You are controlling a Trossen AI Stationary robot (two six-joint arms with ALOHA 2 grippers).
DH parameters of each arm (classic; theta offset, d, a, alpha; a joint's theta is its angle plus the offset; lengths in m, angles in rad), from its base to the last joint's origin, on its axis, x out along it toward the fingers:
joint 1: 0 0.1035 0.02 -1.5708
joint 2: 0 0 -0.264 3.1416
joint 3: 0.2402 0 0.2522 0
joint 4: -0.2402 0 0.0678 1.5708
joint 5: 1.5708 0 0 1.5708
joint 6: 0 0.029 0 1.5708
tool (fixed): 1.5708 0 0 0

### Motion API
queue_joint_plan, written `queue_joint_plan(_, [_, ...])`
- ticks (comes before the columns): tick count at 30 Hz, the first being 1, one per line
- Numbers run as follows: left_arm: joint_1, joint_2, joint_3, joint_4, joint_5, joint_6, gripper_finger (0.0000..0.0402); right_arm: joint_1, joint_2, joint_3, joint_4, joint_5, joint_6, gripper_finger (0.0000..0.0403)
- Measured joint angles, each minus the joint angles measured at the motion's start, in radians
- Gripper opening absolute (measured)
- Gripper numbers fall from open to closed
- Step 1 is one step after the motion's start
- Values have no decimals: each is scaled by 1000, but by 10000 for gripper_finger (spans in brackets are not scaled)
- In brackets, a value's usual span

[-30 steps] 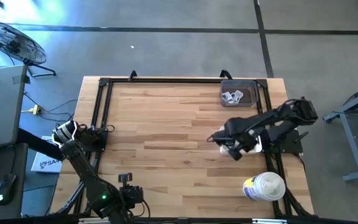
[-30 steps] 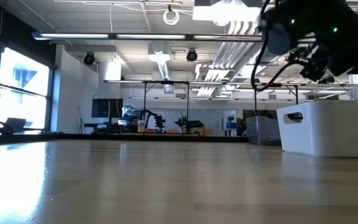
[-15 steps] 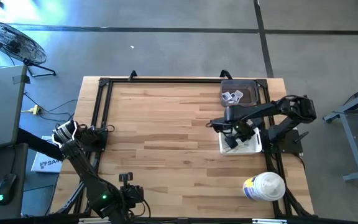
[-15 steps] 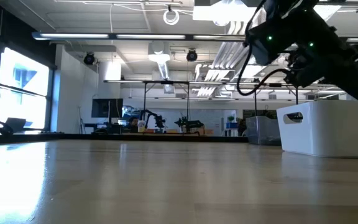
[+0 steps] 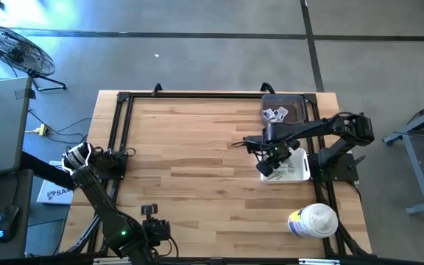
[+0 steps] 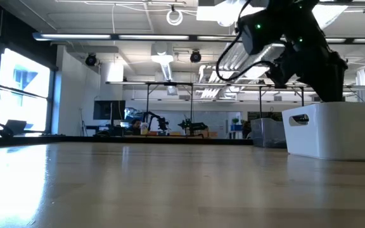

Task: Pick & Place First Aid Supplies
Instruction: Return to Home Position

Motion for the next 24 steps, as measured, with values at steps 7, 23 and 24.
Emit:
queue_joint_plan(7, [0,0,0,-27,-3,40,69,1,0,150,-151,96,-41,139])
queue_joint_plan(23, [0,1,0,-101,-101,83,69,208,-107,329,26,547,-135,138])
queue_joint_plan(24, [0,1,0,-96,-94,83,69,223,-107,326,28,549,-117,138])
